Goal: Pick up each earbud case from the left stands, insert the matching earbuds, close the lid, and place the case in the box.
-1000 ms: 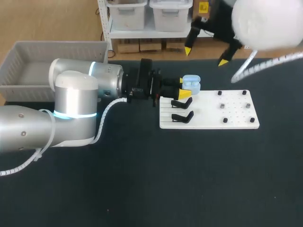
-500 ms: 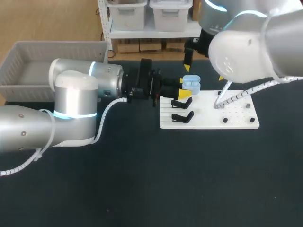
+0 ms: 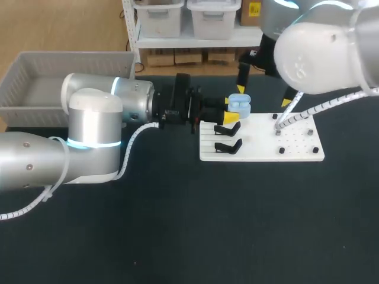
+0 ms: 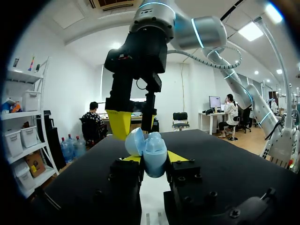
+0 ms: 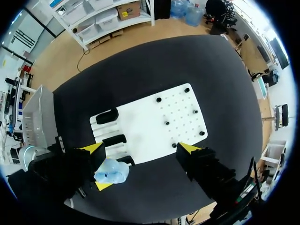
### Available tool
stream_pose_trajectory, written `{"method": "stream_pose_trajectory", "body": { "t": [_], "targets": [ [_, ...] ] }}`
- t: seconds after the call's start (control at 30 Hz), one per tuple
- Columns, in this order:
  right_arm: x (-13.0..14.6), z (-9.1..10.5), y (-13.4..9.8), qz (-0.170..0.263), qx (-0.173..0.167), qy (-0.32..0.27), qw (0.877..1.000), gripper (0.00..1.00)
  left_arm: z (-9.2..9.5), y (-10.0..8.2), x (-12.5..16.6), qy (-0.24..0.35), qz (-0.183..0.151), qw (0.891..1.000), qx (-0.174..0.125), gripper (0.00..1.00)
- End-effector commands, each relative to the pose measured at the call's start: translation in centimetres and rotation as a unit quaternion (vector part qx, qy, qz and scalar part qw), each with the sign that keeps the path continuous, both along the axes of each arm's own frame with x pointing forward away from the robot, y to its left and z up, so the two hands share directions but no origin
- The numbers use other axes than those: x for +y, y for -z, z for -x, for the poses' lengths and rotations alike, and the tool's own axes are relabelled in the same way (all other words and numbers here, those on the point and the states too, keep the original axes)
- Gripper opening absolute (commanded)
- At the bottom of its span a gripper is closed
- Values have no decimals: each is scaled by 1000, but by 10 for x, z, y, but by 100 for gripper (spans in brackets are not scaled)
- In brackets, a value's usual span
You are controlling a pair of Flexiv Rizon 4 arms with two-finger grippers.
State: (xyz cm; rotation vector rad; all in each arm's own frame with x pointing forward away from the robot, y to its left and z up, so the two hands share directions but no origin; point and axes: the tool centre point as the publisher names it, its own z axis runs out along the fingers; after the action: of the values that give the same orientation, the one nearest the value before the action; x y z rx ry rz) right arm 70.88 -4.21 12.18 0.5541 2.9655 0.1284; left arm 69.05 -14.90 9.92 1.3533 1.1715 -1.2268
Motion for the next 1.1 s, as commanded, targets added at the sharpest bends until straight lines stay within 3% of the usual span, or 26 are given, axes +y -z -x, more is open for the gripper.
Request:
{"method": "stream_pose_trajectory", "body": {
  "t": [0.03, 0.17, 0.3, 0.37, 0.5, 0.6, 0.73, 0.93, 1.1],
  "targets": [
    [-2, 9, -2, -4, 5, -4, 1000, 100, 1, 0, 0, -2, 1, 1000, -1, 0],
    [-2, 14, 0, -3, 17, -11, 1000, 100, 1, 0, 0, -2, 1, 1000, -1, 0],
    [-3, 15, -2, -7, 4, -13, 1000, 100, 1, 0, 0, -2, 1, 1000, -1, 0],
    [-5, 14, -8, -15, -18, -10, 1000, 100, 1, 0, 0, -2, 1, 1000, -1, 0],
    [-13, 15, -33, -52, -112, -16, 992, 100, 1, 0, 0, -2, 1, 1000, -1, 0],
    [-20, 21, -52, -70, -148, -28, 986, 100, 3, -13, 9, -8, 11, 1000, -3, 0],
    [-29, 27, -63, -90, -162, -23, 982, 100, 7, -37, 27, -7, 28, 999, -17, 0],
    [-31, 28, -64, -98, -164, -17, 981, 100, 9, -81, 72, -51, 27, 997, -57, 0],
    [-31, 28, -64, -98, -164, -17, 981, 100, 0, -113, 124, -103, 16, 990, -91, 0]
  ]
}}
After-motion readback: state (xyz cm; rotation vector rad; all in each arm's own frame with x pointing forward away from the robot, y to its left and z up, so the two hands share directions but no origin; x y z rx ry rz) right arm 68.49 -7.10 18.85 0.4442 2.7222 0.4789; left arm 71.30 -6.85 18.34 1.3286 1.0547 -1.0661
